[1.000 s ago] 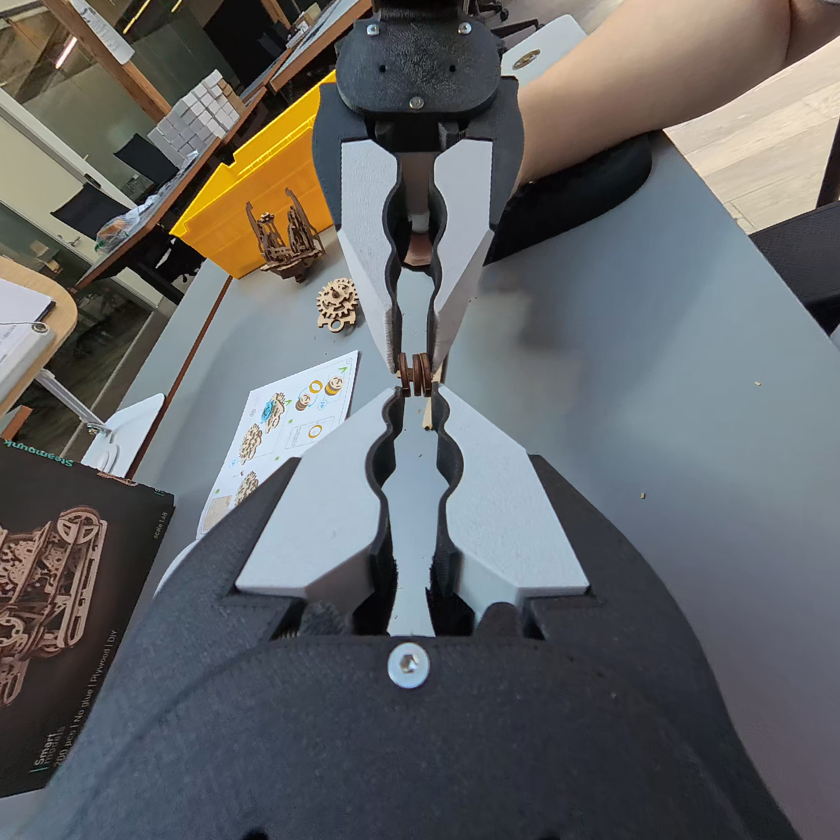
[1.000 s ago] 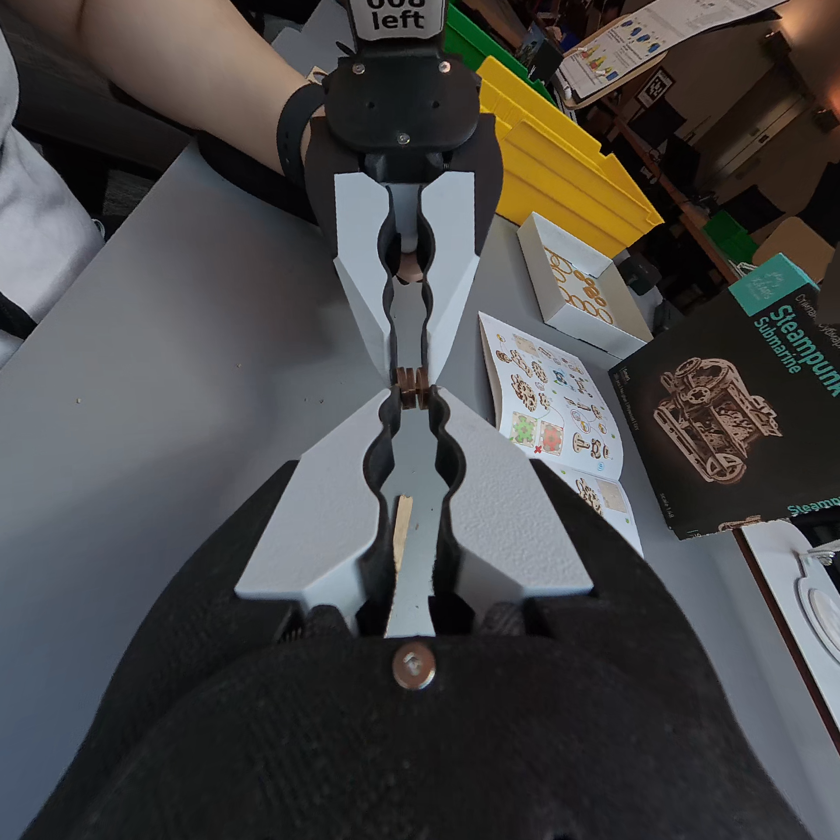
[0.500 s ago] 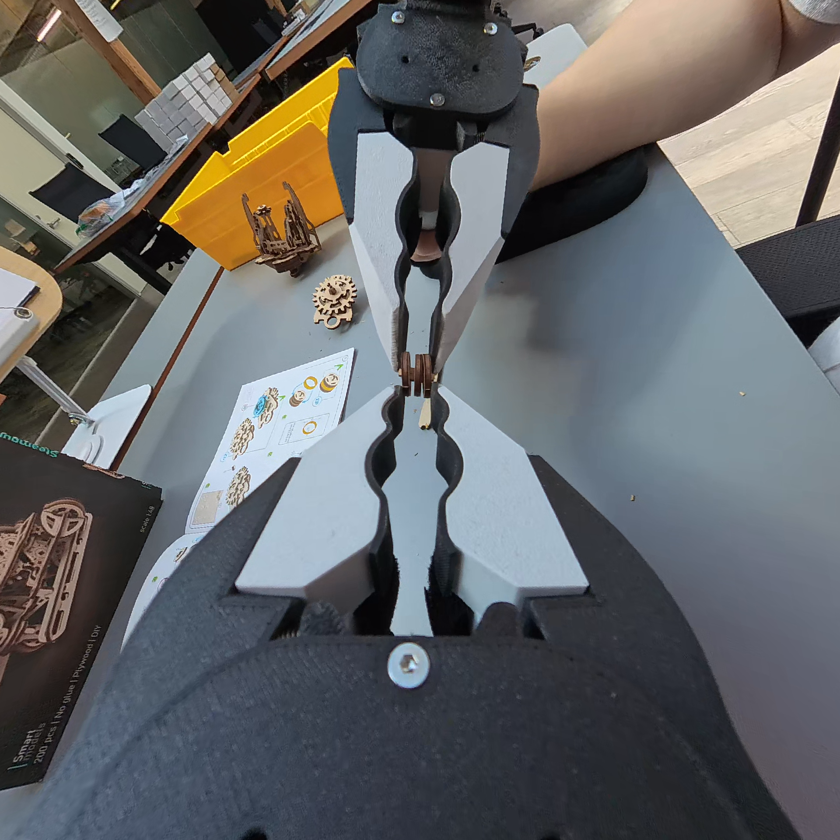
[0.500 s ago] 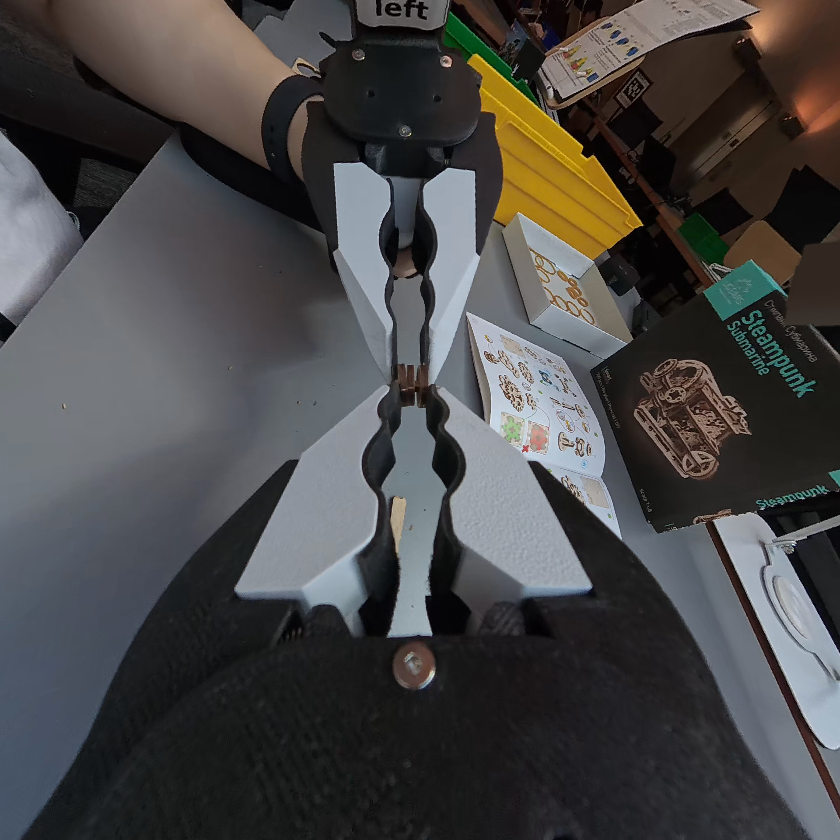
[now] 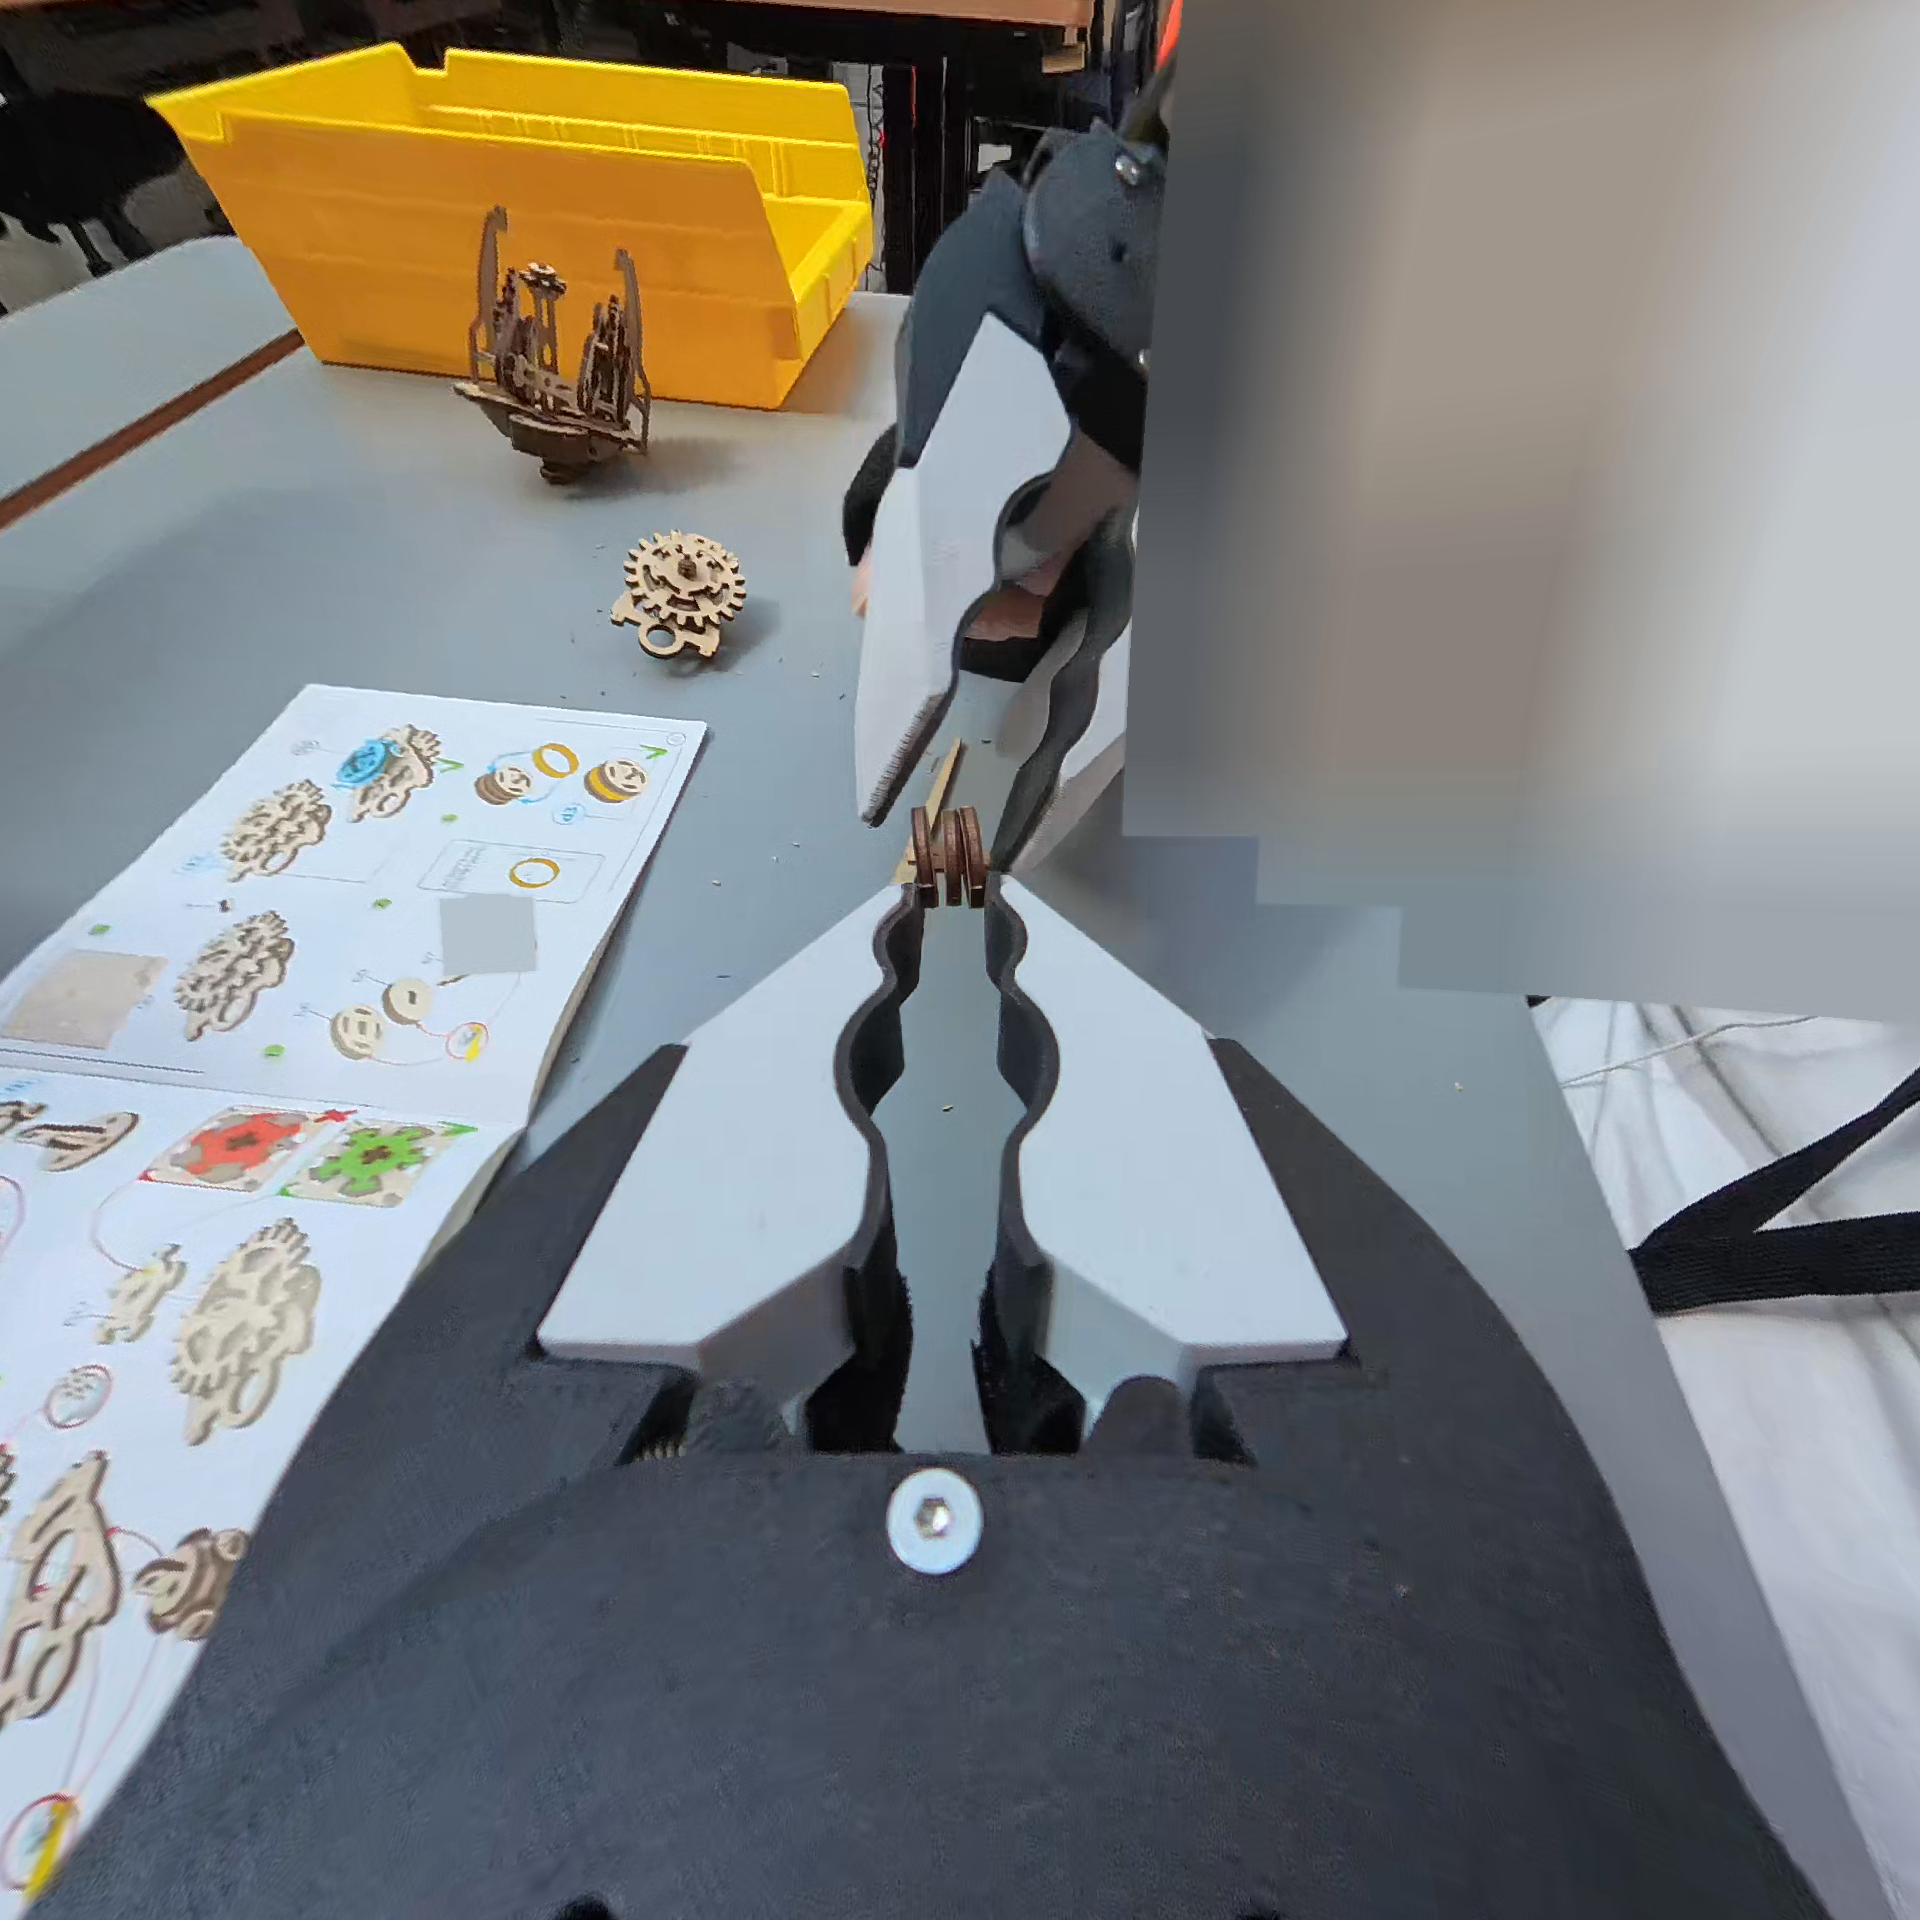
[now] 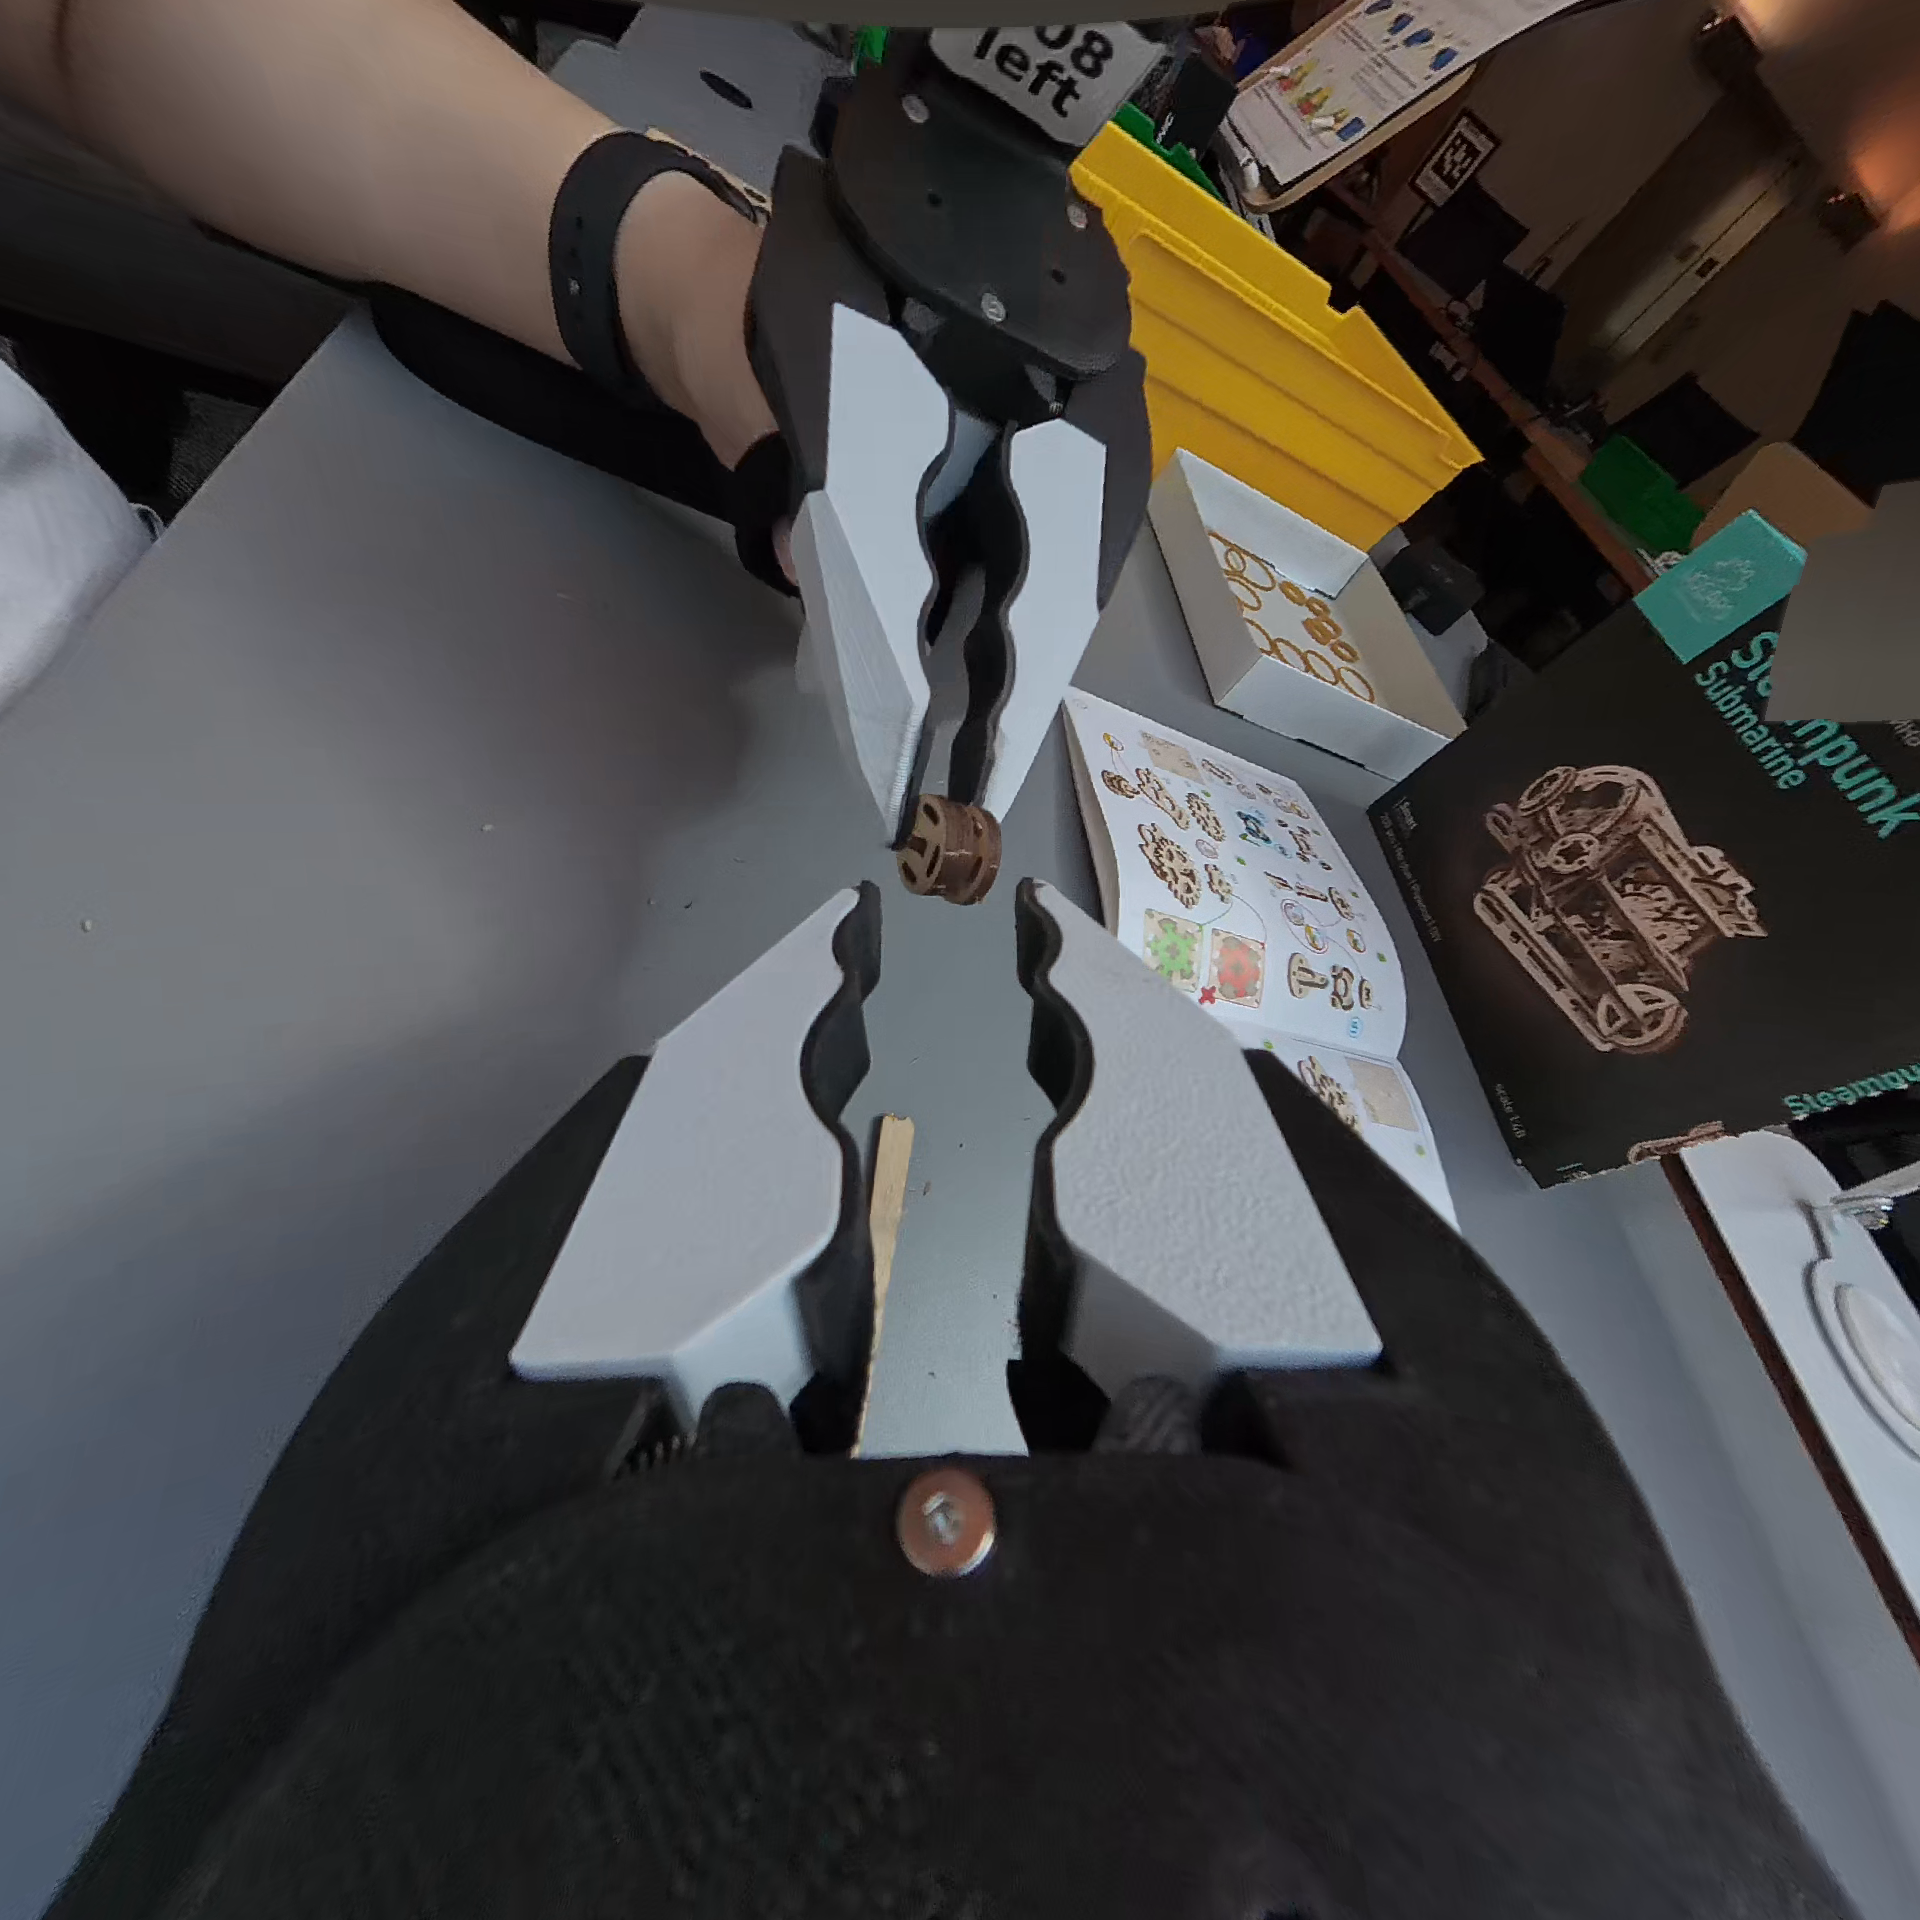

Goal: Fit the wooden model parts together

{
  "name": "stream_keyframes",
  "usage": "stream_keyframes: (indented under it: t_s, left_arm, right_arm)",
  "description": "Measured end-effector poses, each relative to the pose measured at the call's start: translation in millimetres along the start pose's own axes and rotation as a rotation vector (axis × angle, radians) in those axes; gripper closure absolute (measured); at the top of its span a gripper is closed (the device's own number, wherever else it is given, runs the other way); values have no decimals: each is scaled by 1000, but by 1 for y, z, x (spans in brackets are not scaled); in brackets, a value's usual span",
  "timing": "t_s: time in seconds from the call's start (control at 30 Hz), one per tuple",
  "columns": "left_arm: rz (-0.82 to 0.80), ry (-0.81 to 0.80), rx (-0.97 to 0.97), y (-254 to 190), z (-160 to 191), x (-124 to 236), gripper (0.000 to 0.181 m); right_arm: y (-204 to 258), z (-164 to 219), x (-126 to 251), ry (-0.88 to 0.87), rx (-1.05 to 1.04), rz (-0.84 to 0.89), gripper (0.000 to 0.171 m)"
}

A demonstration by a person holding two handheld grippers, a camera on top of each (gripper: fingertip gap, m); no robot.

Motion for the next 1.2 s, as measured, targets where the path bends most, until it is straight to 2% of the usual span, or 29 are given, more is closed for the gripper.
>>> stream_keyframes:
  t_s: [0.13,0.3,0.6,0.73,0.8,0.87,1.03,1.17,1.2]
  left_arm:
    - [46,-70,245,8,2,-1,171]
    - [107,-82,499,20,12,1,171]
    - [190,-73,762,25,24,-3,172]
    - [155,-63,763,26,26,-4,172]
    - [104,-81,701,27,22,-1,172]
    - [19,-85,542,26,14,3,172]
    - [-331,20,-86,10,-6,9,171]
    - [-412,57,-453,-12,-14,5,171]
    - [-464,78,-543,-15,-15,5,171]
  right_arm:
    - [6,-6,0,9,141,119,152]
    - [5,-10,4,-23,123,128,155]
    - [6,-7,-5,3,80,83,158]
    - [2,-3,-10,46,37,90,161]
    - [-2,-2,-10,42,-32,83,160]
    - [-7,-2,-8,15,-127,66,157]
    - [-21,-6,6,-122,-282,66,149]
    - [-26,-9,14,-193,-359,42,150]
    - [-29,-9,15,-206,-424,13,157]
Point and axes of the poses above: each gripper's, where its closed fingertips meet, x back along the fingers, z out of its underside, y = z × x across the jaws, the point moved 10 cm from there along x, back along the fingers, and after that the axes turned 7 degrees about -x, right-handed, at the moved point
